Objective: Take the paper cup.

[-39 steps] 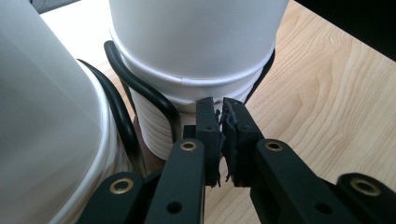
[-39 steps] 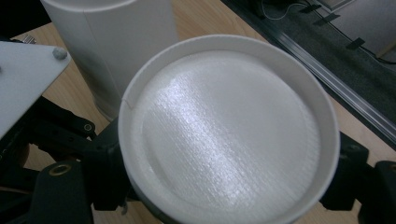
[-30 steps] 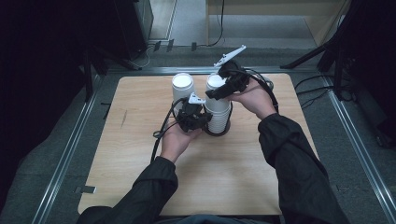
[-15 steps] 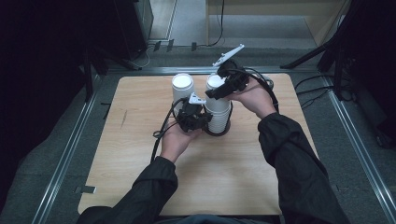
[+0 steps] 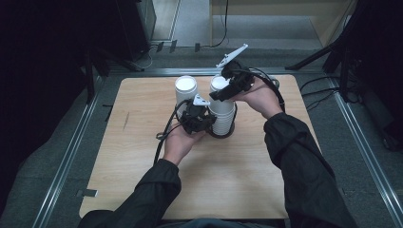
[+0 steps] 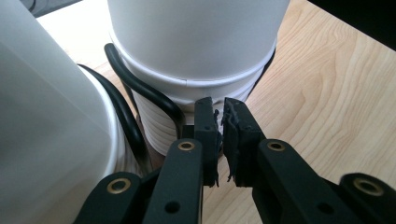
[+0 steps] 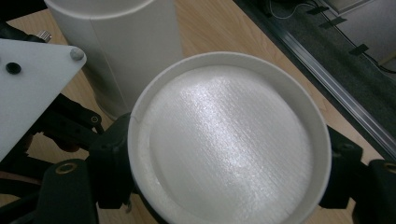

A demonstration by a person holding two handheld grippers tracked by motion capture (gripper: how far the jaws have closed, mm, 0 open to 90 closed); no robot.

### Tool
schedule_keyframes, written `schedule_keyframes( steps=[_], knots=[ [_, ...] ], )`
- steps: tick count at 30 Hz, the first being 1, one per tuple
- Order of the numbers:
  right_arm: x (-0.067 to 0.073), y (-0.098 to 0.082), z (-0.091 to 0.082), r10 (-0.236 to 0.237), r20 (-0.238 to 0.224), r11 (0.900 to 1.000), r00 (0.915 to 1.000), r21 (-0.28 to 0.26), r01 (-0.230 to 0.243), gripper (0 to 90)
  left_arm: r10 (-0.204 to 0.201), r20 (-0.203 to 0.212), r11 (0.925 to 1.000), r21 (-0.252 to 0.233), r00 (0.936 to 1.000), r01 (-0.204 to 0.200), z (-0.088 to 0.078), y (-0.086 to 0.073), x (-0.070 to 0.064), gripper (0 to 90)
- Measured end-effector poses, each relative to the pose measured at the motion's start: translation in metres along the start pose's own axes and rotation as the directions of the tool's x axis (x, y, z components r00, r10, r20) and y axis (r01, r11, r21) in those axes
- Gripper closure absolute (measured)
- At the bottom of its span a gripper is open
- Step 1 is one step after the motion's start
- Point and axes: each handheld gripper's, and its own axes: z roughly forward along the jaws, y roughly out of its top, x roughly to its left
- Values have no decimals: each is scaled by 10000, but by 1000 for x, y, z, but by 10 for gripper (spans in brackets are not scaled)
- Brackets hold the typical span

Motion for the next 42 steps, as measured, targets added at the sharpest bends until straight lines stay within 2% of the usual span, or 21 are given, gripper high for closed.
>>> schedule_keyframes(
  steps=[2, 4, 16, 25, 26, 28, 29, 32, 33, 36, 38, 39, 40, 41, 42],
  knots=[
    [0, 0, 0, 7, -7, 10000, 10000, 27, -7, 239, 25, -38, 10000, -5, 10000, -25, 0, 0, 0, 848],
    [0, 1, 0, 312, 74, 9995, 9995, 97, -313, 240, 13, -60, 10000, -17, 10000, -13, 0, 0, 0, 850],
    [1, 4, 0, 433, 196, 9986, 9989, 301, -439, 242, 78, -103, 9999, 65, 9999, -77, 0, 1, -1, 844],
    [1, 7, -3, 565, 274, 9979, 9980, 287, -573, 249, 105, -160, 9999, 130, 9998, -103, 0, 1, -1, 831],
    [1, 7, -5, 644, 294, 9978, 9975, 118, -648, 254, 116, -160, 9999, 130, 9998, -114, 0, 1, -1, 830],
    [-2, 12, -20, 1020, 268, 9923, 9944, -733, -998, 259, 131, -116, 9999, 114, 9998, -129, 1, 1, -2, 830],
    [-3, 15, -26, 1033, 156, 9915, 9945, -807, -1017, 258, 111, -142, 9999, 90, 9998, -109, 0, 2, -2, 829],
    [-1, 26, -41, 771, 190, 9947, 9968, -698, -756, 256, 99, -83, 9999, 122, 9999, -98, 1, 2, -2, 823],
    [0, 30, -47, 768, 77, 9950, 9970, -653, -761, 255, 100, -24, 9998, 154, 9999, -100, 1, 2, -2, 819],
    [1, 36, -61, 706, 114, 9944, 9974, -802, -695, 254, 137, 23, 9996, 236, 9999, -137, 0, 1, -1, 810],
    [2, 41, -77, 710, 1, 9935, 9975, -894, -707, 252, 142, 67, 9996, 227, 9999, -143, 0, 1, -1, 798],
    [2, 41, -77, 710, 1, 9935, 9975, -894, -707, 252, 151, 99, 9996, 255, 9998, -153, -1, 1, -1, 798],
    [2, 43, -86, 553, 31, 9940, 9985, -949, -548, 252, 146, 201, 9996, 229, 9997, -151, -2, 1, 0, 780],
    [2, 43, -86, 553, 31, 9940, 9985, -949, -548, 252, 146, 201, 9996, 229, 9997, -151, -2, 1, 0, 764],
    [4, 43, -95, 526, -31, 9936, 9986, -998, -526, 251, 160, 320, 9995, 254, 9994, -169, -3, 1, 1, 745]
  ],
)
